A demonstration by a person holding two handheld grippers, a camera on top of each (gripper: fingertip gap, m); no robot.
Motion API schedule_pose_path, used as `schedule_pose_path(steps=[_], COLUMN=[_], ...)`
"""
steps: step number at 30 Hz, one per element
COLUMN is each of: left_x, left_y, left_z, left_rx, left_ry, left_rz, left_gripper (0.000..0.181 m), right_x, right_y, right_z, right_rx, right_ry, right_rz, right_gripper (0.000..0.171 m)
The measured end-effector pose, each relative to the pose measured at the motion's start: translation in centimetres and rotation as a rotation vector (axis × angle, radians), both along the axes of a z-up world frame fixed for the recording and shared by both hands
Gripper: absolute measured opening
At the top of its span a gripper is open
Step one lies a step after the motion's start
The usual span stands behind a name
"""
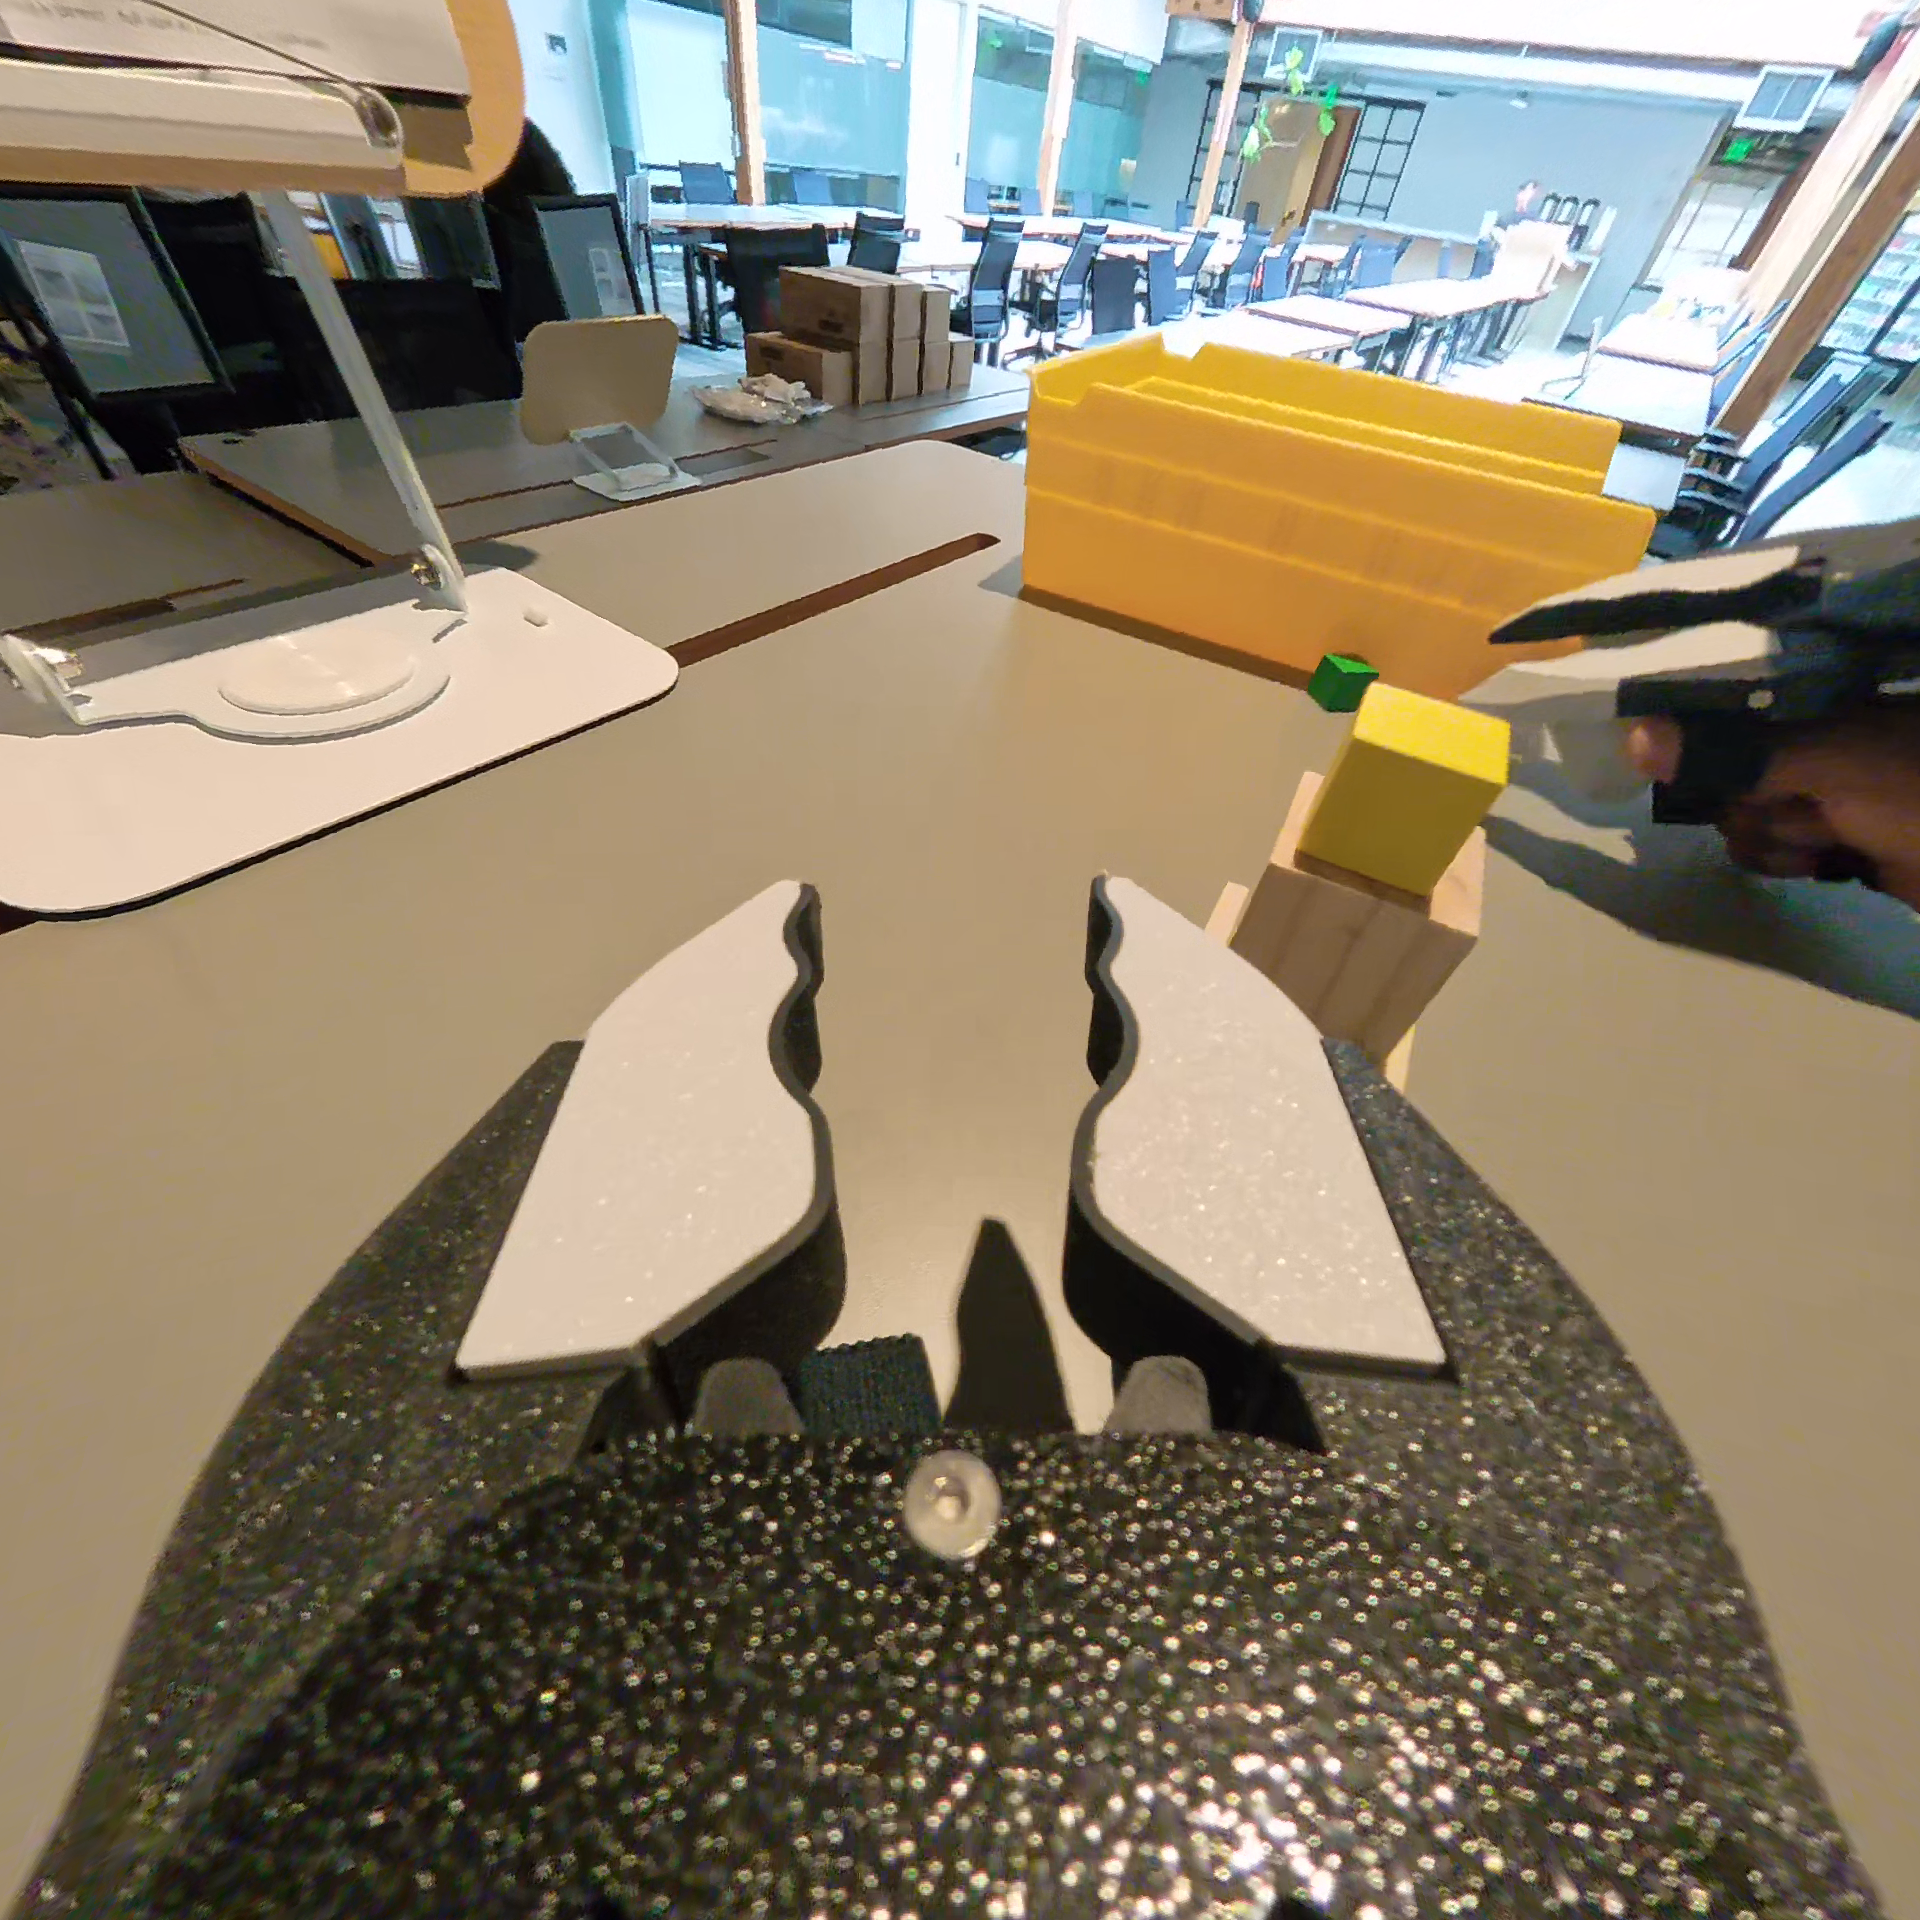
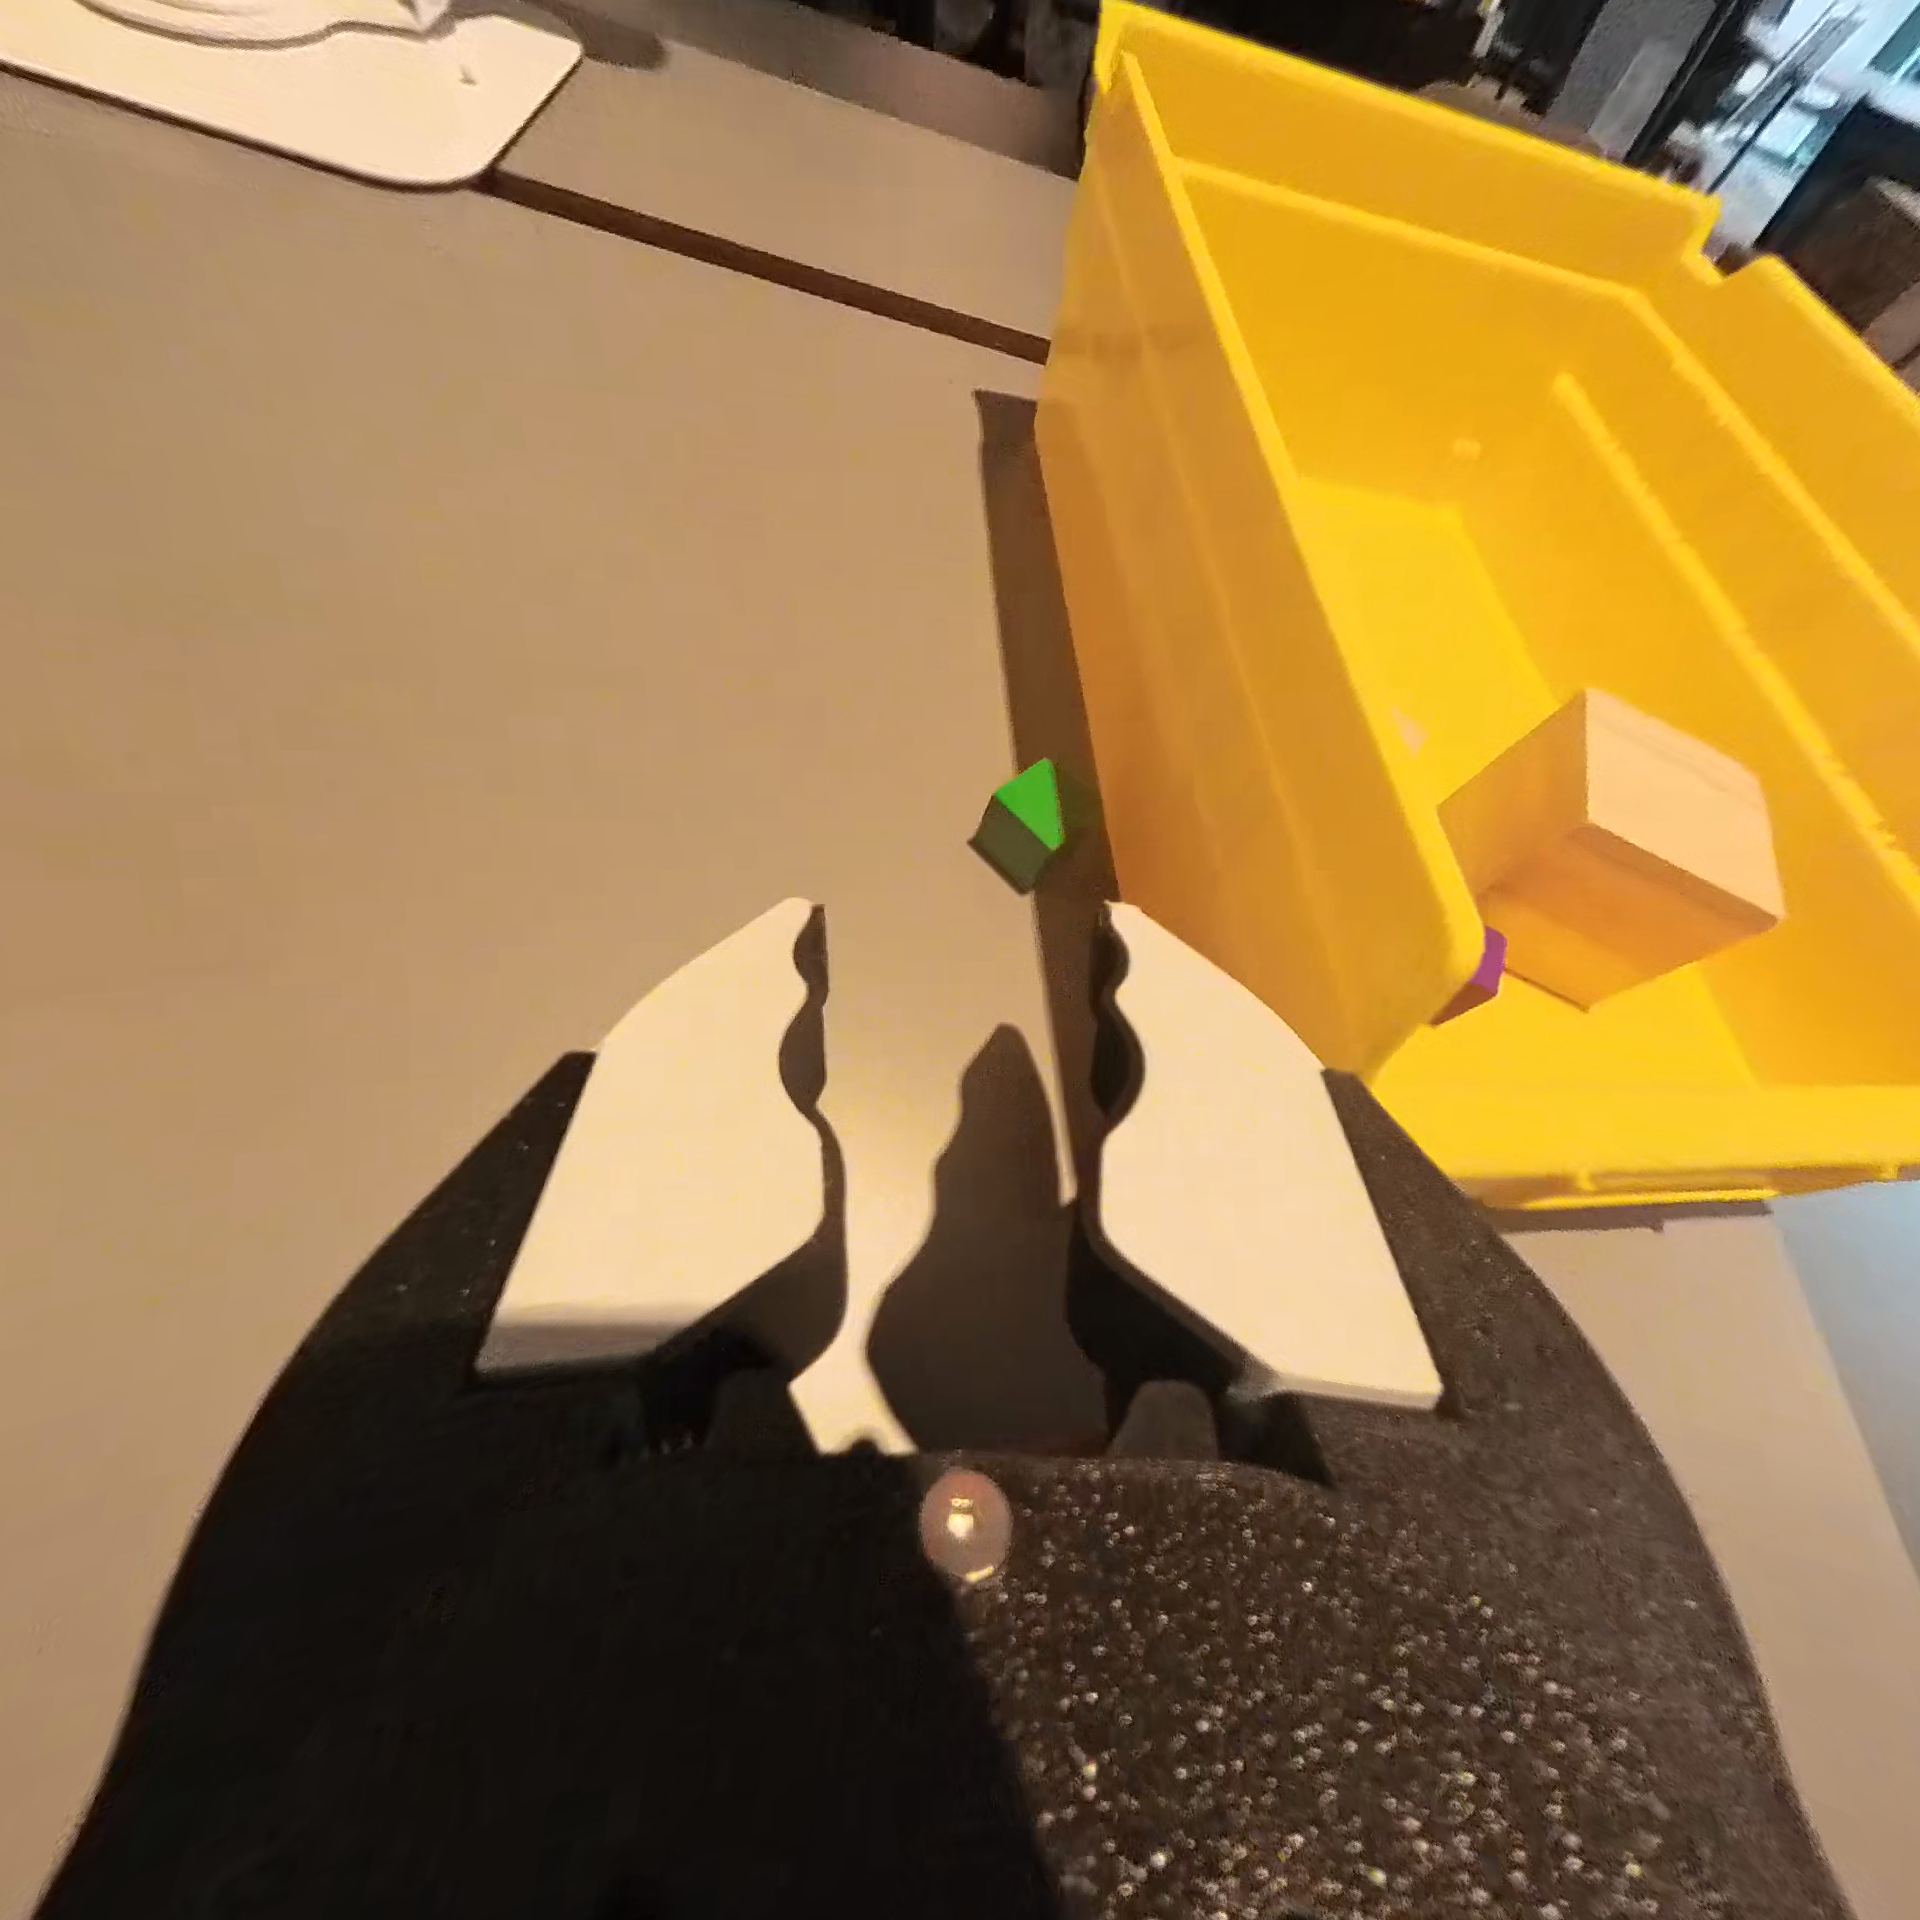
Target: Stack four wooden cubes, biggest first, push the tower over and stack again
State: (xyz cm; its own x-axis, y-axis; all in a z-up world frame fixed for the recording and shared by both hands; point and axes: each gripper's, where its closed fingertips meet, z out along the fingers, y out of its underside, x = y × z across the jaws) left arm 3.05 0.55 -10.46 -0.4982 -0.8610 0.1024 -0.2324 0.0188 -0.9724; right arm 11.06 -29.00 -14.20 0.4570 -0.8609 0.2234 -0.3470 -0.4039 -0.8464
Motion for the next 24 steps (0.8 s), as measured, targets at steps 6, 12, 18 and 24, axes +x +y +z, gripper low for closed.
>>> schedule_pose_path(steps=[6, 12, 18, 24], left_x=[-0.2, -0.2, 0.0, 0.0], left_y=[-0.4, -0.4, -0.5, -0.7], left_z=[-0.1, -0.1, -0.4, -0.6], left_rx=[0.05, 0.058, 0.073, 0.103], left_ry=[-0.022, -0.021, -0.003, 0.0], left_rz=[0.0, 0.002, 0.004, 0.002], left_gripper=[0.048, 0.048, 0.048, 0.048], right_x=[3.2, 5.1, 6.4, 6.2], right_y=[0.4, 0.1, 0.1, 0.7], right_z=[-1.6, -2.0, -3.0, -2.9], right_rx=[-0.009, -0.083, -0.146, -0.129], right_ry=[0.11, 0.106, 0.156, 0.151], right_rz=[-0.133, -0.293, -0.328, -0.271], right_gripper=[0.048, 0.04, 0.03, 0.022])
